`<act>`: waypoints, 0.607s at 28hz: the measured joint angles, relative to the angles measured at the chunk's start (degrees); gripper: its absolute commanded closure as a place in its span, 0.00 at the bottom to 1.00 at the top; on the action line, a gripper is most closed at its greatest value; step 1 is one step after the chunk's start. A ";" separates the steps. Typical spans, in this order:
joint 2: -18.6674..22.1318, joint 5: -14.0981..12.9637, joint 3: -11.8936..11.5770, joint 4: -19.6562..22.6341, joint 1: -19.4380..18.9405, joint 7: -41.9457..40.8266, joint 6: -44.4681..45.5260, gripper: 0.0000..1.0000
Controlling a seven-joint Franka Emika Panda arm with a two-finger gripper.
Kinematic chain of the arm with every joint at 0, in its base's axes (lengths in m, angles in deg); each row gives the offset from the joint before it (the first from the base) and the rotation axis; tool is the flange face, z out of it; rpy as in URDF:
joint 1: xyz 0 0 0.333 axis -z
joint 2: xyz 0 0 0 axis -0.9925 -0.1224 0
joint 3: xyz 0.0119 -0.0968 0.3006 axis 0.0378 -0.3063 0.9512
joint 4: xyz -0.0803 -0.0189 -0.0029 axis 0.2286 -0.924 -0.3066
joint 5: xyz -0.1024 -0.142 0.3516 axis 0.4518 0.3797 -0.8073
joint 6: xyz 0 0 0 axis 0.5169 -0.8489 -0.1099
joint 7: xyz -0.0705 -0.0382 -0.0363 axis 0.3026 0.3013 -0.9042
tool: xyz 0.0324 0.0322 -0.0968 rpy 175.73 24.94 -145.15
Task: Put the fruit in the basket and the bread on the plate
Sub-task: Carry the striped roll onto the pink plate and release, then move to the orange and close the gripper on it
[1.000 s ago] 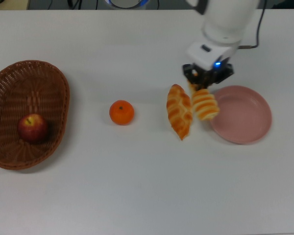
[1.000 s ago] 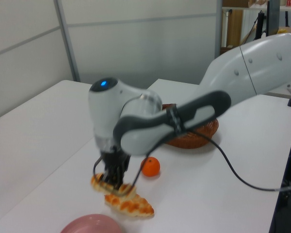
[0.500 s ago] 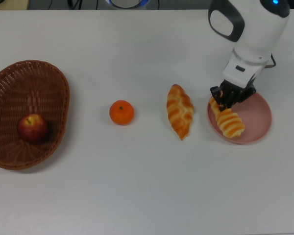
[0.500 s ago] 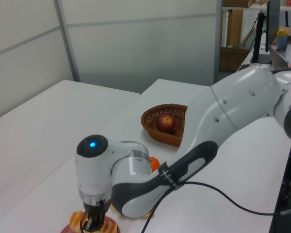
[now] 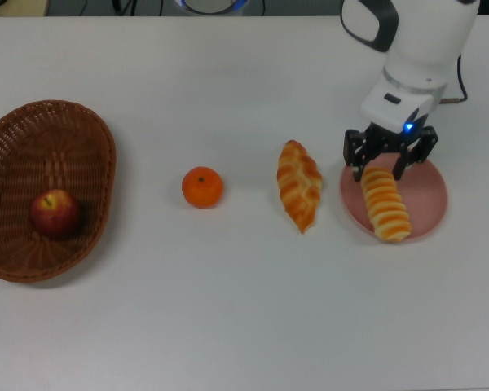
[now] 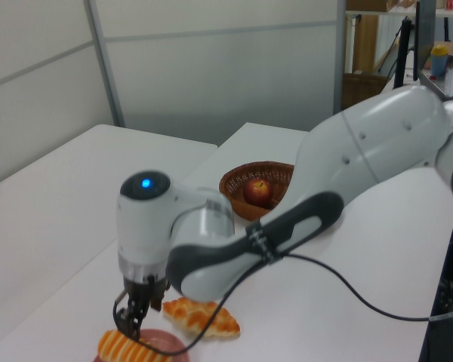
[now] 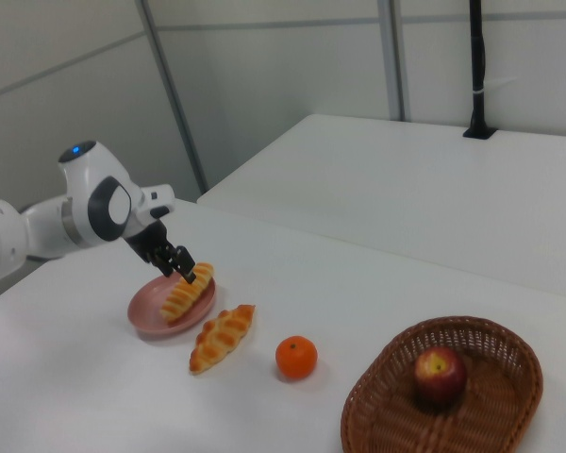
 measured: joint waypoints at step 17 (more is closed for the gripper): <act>7.06 -1.04 -1.77 0.28 13.22 -6.25 23.43 0.00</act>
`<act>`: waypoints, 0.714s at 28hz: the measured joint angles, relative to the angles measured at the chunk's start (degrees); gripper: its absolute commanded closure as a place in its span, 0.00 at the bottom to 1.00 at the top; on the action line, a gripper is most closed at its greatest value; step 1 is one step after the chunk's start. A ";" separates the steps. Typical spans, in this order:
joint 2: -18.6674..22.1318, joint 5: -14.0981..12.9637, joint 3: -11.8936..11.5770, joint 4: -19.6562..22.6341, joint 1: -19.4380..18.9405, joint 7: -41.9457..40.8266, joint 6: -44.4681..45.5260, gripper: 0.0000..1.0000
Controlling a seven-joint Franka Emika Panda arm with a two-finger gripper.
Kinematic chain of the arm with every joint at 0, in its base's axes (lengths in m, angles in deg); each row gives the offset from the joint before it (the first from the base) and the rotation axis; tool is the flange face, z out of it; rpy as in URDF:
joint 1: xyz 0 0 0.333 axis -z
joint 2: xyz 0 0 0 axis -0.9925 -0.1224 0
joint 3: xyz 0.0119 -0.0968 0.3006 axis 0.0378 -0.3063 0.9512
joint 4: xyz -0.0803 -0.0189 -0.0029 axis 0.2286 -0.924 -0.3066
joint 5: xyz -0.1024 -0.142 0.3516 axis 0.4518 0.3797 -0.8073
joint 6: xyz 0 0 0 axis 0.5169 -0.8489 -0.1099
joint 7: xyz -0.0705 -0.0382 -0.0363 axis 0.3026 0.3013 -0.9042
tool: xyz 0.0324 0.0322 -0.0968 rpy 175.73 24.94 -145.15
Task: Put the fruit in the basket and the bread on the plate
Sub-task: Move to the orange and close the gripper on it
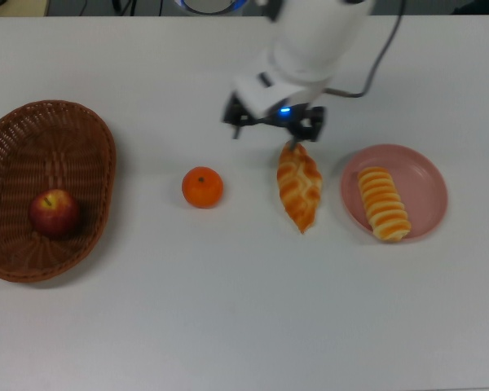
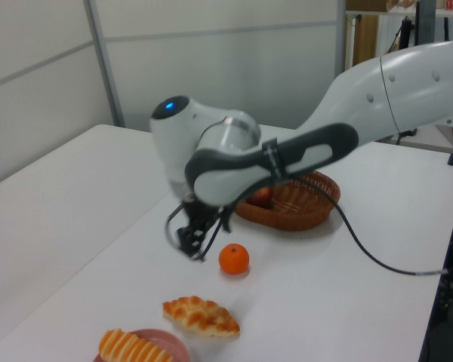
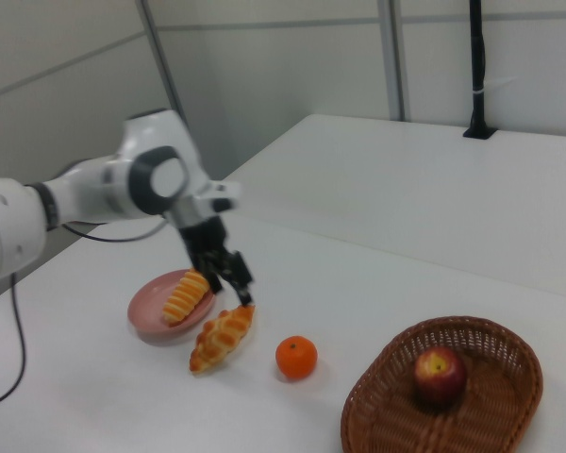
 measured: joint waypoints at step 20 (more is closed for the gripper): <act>-8.49 -0.19 -0.03 5.21 8.37 -13.02 -12.30 0.00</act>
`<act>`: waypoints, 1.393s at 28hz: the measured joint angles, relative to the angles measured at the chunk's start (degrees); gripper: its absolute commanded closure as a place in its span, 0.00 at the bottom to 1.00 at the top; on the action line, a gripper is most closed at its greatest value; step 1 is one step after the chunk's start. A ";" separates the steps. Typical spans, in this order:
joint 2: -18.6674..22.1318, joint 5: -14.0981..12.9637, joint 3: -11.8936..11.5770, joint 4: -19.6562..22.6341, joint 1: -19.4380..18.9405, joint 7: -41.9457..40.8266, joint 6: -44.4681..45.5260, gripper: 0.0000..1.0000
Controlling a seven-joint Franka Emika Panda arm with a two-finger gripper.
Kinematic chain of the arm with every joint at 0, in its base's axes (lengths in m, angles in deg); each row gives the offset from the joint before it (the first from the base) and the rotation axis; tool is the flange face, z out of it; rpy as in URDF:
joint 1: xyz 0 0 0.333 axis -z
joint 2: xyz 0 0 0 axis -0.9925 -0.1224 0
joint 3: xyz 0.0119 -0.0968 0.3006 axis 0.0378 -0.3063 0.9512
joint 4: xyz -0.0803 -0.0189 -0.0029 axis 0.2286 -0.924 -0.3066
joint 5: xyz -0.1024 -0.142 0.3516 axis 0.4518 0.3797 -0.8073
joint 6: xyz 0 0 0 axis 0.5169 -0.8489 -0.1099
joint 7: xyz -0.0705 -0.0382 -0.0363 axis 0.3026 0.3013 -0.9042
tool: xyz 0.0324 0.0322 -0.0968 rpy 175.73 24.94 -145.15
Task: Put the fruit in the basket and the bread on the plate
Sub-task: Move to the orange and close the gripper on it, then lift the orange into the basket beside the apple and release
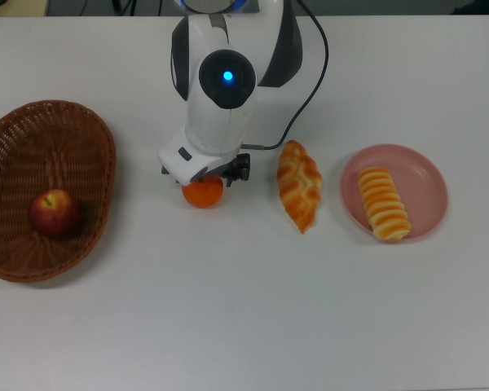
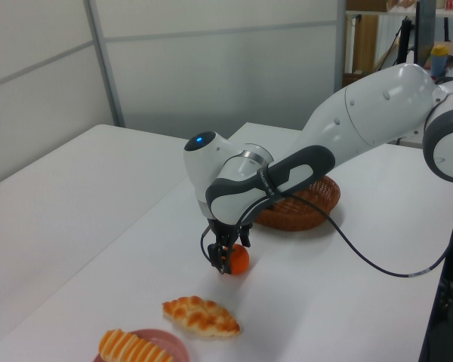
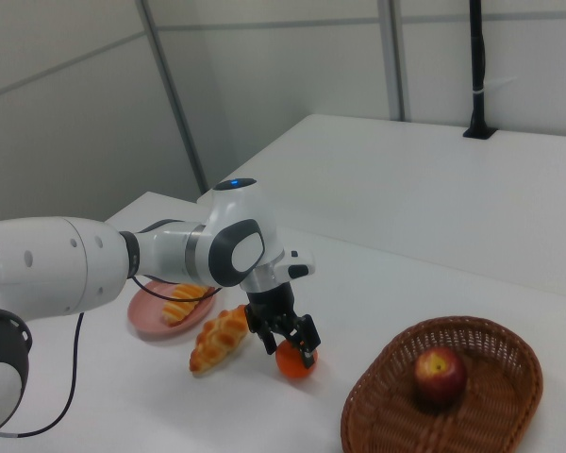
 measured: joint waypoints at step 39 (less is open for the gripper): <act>13.14 -7.95 -0.01 -4.27 10.17 -11.08 16.51 0.84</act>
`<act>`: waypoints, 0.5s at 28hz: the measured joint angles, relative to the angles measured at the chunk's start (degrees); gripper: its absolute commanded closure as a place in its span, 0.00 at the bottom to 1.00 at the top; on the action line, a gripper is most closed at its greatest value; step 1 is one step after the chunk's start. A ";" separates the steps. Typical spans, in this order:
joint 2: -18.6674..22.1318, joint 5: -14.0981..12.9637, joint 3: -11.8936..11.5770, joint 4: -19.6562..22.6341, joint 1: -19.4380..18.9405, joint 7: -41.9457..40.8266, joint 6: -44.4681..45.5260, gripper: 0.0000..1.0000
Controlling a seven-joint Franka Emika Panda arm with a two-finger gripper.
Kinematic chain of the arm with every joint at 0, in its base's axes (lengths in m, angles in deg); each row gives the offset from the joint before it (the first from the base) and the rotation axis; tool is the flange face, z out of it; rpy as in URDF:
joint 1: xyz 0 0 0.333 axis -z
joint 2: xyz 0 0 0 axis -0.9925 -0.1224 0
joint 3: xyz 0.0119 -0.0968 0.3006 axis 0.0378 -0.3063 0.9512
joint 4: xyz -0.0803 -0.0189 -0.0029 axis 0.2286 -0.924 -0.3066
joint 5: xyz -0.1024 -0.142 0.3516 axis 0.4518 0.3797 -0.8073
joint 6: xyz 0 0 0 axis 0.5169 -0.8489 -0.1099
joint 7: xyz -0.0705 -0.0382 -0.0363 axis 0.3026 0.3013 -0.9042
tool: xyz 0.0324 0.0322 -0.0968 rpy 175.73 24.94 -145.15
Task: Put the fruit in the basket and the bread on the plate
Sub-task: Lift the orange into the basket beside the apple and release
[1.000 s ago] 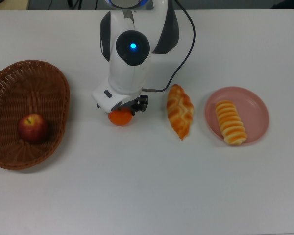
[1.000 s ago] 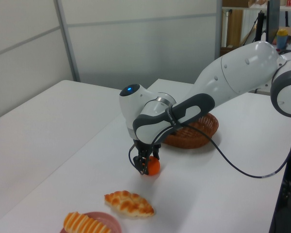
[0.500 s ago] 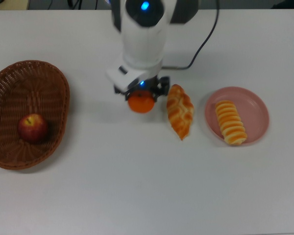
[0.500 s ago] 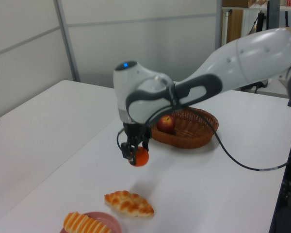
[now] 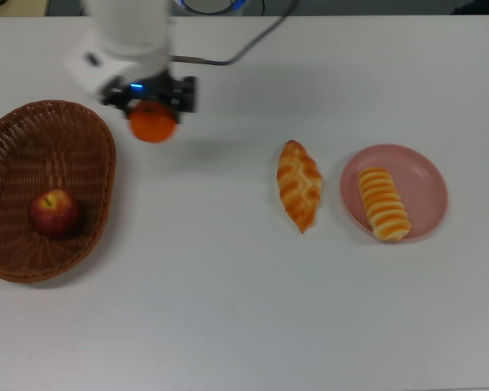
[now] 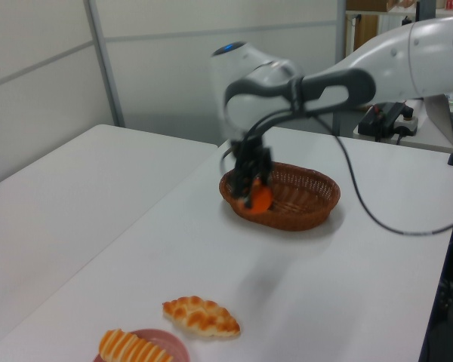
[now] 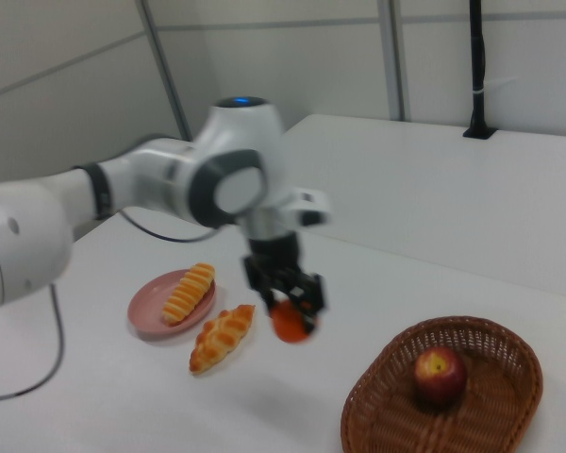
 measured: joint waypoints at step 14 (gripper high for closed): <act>-6.55 -0.02 -0.16 3.06 14.20 -5.93 -10.05 0.82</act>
